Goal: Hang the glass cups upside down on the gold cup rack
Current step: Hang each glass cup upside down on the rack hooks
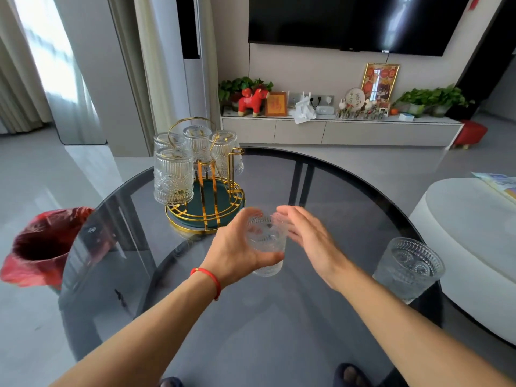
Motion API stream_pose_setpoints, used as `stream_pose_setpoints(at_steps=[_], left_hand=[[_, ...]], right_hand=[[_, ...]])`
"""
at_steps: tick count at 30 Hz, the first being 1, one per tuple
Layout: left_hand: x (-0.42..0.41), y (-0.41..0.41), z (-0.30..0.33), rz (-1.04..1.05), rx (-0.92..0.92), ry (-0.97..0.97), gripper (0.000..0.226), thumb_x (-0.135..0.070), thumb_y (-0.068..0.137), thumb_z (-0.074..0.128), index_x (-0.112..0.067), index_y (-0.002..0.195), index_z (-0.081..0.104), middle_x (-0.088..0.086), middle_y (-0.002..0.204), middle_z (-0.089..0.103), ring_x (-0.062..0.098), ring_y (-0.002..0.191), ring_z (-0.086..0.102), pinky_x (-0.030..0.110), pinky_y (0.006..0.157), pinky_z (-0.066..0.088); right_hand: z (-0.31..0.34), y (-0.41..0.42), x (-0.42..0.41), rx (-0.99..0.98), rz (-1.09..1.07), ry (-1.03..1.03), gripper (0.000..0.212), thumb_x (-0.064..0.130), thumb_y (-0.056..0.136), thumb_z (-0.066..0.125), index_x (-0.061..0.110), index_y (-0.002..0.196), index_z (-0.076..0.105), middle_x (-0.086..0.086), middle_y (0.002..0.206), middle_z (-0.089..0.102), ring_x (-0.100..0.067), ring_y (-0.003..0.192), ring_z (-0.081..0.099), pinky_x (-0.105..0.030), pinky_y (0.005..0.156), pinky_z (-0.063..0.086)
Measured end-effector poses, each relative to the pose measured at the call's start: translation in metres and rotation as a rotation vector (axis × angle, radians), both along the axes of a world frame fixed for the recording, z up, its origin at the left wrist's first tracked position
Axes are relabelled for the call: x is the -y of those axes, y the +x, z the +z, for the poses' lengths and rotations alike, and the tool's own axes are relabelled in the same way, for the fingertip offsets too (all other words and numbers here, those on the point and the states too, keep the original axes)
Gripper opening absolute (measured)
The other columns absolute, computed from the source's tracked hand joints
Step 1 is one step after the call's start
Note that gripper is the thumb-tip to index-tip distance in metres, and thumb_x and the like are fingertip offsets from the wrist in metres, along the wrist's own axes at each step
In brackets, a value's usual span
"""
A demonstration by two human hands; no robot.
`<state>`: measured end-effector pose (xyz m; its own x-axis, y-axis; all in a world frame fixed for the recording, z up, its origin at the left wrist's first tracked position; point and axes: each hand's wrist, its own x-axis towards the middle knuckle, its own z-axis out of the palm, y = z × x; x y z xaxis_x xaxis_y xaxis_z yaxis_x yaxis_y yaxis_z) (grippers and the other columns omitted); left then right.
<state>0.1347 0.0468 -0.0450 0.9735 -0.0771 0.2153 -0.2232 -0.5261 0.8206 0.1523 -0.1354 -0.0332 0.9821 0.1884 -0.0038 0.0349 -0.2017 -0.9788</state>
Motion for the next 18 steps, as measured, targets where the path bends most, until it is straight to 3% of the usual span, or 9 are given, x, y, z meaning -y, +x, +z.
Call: stream_pose_setpoints(at_steps=[2, 4, 6, 11, 14, 18], left_hand=[[-0.009, 0.001, 0.006, 0.095, -0.019, -0.190, 0.085, -0.057, 0.053, 0.090, -0.034, 0.124, 0.050, -0.013, 0.114, 0.066, 0.002, 0.102, 0.066, 0.023, 0.081, 0.060], [-0.012, 0.002, 0.012, 0.128, -0.058, -0.450, 0.084, -0.057, 0.052, 0.093, -0.030, 0.121, 0.053, -0.006, 0.118, 0.064, 0.013, 0.108, 0.066, 0.036, 0.077, 0.064], [-0.018, 0.002, 0.017, 0.130, -0.061, -0.604, 0.084, -0.058, 0.051, 0.094, -0.029, 0.120, 0.056, -0.003, 0.120, 0.062, 0.019, 0.112, 0.066, 0.040, 0.075, 0.065], [-0.027, 0.005, 0.018, 0.102, -0.072, -0.657, 0.087, -0.064, 0.050, 0.092, -0.033, 0.124, 0.057, -0.005, 0.125, 0.061, 0.023, 0.116, 0.066, 0.048, 0.090, 0.061], [-0.038, 0.010, 0.021, 0.084, -0.074, -0.655, 0.089, -0.068, 0.054, 0.087, -0.035, 0.131, 0.057, -0.004, 0.130, 0.062, 0.019, 0.120, 0.064, 0.046, 0.098, 0.057], [-0.057, 0.011, 0.014, 0.040, -0.110, -0.515, 0.081, -0.085, 0.076, 0.049, -0.033, 0.139, 0.055, -0.007, 0.130, 0.067, 0.008, 0.121, 0.062, 0.040, 0.108, 0.048]], right_hand=[[-0.003, 0.000, -0.003, -0.008, -0.121, 0.005, 0.031, 0.041, 0.107, 0.047, 0.025, 0.117, 0.071, -0.003, 0.123, 0.074, -0.021, 0.118, 0.069, -0.047, 0.111, 0.050], [-0.006, -0.004, -0.007, -0.058, -0.148, -0.021, 0.028, 0.040, 0.107, 0.048, 0.026, 0.112, 0.071, -0.008, 0.118, 0.076, -0.027, 0.109, 0.072, -0.047, 0.099, 0.058], [-0.008, -0.007, -0.016, -0.163, -0.070, 0.107, 0.035, 0.046, 0.108, 0.045, 0.026, 0.120, 0.071, -0.011, 0.116, 0.080, -0.027, 0.098, 0.075, -0.042, 0.083, 0.060], [-0.003, -0.006, -0.038, -0.288, 0.022, 0.474, 0.046, 0.052, 0.102, 0.051, 0.021, 0.127, 0.073, -0.015, 0.118, 0.080, -0.027, 0.098, 0.075, -0.044, 0.088, 0.054], [0.007, -0.001, -0.049, -0.271, -0.005, 0.591, 0.044, 0.046, 0.102, 0.055, 0.015, 0.129, 0.072, -0.018, 0.122, 0.078, -0.028, 0.101, 0.076, -0.040, 0.089, 0.057], [0.029, 0.015, -0.048, -0.050, -0.170, 0.504, 0.038, 0.036, 0.105, 0.057, 0.011, 0.131, 0.070, -0.013, 0.123, 0.078, -0.026, 0.114, 0.075, -0.040, 0.094, 0.061]])
